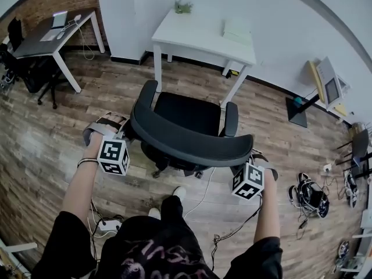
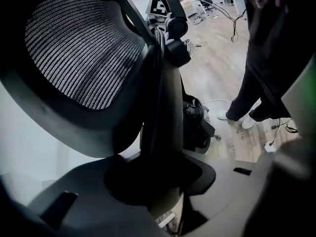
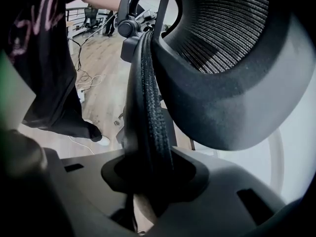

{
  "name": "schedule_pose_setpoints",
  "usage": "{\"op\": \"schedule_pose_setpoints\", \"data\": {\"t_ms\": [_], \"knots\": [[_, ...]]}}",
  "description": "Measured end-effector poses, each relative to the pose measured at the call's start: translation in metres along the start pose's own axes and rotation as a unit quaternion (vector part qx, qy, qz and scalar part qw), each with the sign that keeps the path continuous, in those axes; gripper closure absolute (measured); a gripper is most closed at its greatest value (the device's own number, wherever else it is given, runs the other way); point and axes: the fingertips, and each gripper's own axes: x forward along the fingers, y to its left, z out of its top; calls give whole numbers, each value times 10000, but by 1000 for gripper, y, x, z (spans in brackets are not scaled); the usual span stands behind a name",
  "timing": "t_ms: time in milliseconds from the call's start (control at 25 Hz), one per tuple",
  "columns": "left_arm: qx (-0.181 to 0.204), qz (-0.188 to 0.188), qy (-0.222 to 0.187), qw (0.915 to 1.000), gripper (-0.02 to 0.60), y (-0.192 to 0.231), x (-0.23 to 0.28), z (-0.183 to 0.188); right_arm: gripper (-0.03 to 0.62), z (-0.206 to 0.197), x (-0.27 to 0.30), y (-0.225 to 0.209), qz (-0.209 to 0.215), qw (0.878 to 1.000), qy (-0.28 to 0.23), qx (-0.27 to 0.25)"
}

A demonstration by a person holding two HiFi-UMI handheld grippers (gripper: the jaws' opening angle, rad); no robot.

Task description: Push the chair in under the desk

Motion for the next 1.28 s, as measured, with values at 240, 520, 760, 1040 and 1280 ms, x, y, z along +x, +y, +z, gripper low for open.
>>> {"op": "schedule_pose_setpoints", "data": {"t_ms": [240, 520, 760, 1040, 1280], "knots": [[25, 130, 35, 9999, 431, 40, 35, -6, 454, -4, 30, -47, -8, 10000, -28, -60], [-59, 81, 114, 9999, 431, 81, 78, -6, 454, -17, 63, -101, -4, 9999, -76, -119], [-130, 41, 236, 9996, 431, 114, 111, -11, 456, -21, 88, -142, 49, 9998, -105, -184], [-162, 56, 289, 9994, 431, 151, 145, -19, 456, -23, 115, -187, 19, 9996, -159, -222], [-168, 37, 259, 9995, 433, 180, 174, -28, 456, -21, 139, -222, -13, 9996, -169, -229]]}}
